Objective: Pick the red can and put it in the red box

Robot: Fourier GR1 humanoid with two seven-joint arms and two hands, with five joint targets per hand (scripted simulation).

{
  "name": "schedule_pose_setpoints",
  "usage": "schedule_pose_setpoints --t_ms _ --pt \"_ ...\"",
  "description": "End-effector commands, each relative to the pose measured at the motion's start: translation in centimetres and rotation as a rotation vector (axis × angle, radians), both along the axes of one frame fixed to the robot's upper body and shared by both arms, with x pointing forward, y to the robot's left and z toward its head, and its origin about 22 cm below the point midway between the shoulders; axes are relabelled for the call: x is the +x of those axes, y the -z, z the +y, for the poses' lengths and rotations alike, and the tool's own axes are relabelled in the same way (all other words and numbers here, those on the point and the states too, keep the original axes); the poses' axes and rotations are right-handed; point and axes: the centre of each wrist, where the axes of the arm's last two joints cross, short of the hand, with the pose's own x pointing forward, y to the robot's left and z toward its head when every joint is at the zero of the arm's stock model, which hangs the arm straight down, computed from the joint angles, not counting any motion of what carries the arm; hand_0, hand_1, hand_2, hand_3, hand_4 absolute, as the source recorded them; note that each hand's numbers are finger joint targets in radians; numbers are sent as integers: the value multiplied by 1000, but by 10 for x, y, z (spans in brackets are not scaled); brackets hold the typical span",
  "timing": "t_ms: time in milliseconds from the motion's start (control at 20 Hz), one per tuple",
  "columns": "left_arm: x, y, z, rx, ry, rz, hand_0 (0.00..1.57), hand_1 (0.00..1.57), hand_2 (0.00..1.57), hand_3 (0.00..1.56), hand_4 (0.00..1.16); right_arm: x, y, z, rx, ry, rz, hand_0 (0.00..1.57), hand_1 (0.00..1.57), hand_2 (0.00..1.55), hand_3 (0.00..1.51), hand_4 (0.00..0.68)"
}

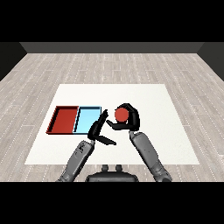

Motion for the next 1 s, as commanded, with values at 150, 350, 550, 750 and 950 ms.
schedule_pose_setpoints --t_ms 150,350,550,750,950 --pt "-1 21 -17 -7 46 60 0 0 0 0 0 -10 -8 -3 15 -26 -21 1571 1571 1482 1418 654" --pt "-10 6 -26 -42 54 90 0 0 0 0 0 3 0 -4 20 -41 -17 1571 1571 1479 1412 644" --pt "2 16 -27 -33 59 96 0 0 0 0 0 -4 -10 15 -3 -66 -47 1571 1571 1474 1409 633" --pt "3 9 -18 -25 56 75 0 0 0 0 0 -26 -11 16 42 -81 -47 1571 1571 1479 1412 629" --pt "-2 2 -48 -57 83 84 0 0 0 0 0 -2 -4 23 37 -73 -41 1571 1571 1473 1401 631"
